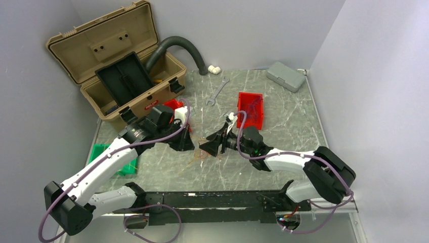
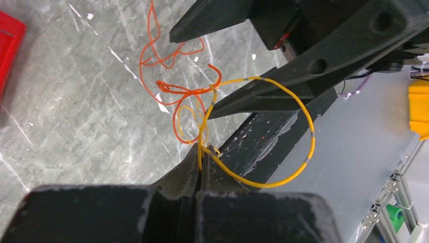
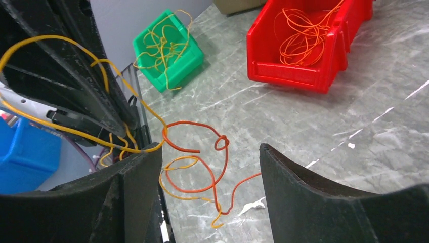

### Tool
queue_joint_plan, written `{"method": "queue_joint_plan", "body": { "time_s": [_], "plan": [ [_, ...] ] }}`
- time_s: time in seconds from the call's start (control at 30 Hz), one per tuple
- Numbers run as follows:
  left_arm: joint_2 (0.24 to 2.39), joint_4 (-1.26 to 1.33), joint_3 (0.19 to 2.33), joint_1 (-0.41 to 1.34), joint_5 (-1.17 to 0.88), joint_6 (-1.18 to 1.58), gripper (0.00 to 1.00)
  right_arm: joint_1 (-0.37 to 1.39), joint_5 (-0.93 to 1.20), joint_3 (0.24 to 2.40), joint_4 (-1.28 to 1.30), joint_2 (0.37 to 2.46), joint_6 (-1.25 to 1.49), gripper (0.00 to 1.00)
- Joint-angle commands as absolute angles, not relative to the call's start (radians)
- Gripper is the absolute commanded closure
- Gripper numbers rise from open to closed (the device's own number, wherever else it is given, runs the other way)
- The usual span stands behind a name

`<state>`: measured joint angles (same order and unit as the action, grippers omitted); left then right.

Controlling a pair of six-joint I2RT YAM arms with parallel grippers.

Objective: Untangle the cables
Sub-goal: Untie the cable.

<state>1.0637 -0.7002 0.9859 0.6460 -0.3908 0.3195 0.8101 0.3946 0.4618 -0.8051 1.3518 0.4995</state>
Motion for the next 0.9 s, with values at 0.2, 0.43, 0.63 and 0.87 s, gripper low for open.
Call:
{"method": "queue_joint_plan", "body": {
  "time_s": [0.2, 0.43, 0.63, 0.87],
  "plan": [
    [1.028, -0.678, 1.08, 0.652, -0.484, 0.35, 1.0, 0.825, 0.404, 0.461, -1.036, 1.444, 0.529, 0.3],
    [1.025, -0.665, 1.07, 0.653, -0.504, 0.357, 1.0, 0.829, 0.422, 0.482, -1.068, 1.481, 0.557, 0.75],
    [0.979, -0.667, 1.034, 0.651, -0.35, 0.379, 1.0, 0.827, 0.308, 0.455, -0.895, 1.385, 0.561, 1.0],
    [0.946, -0.819, 1.035, 0.602, -0.027, 0.396, 1.0, 0.813, -0.306, 0.447, -0.297, 1.126, 0.644, 1.0]
  ]
}}
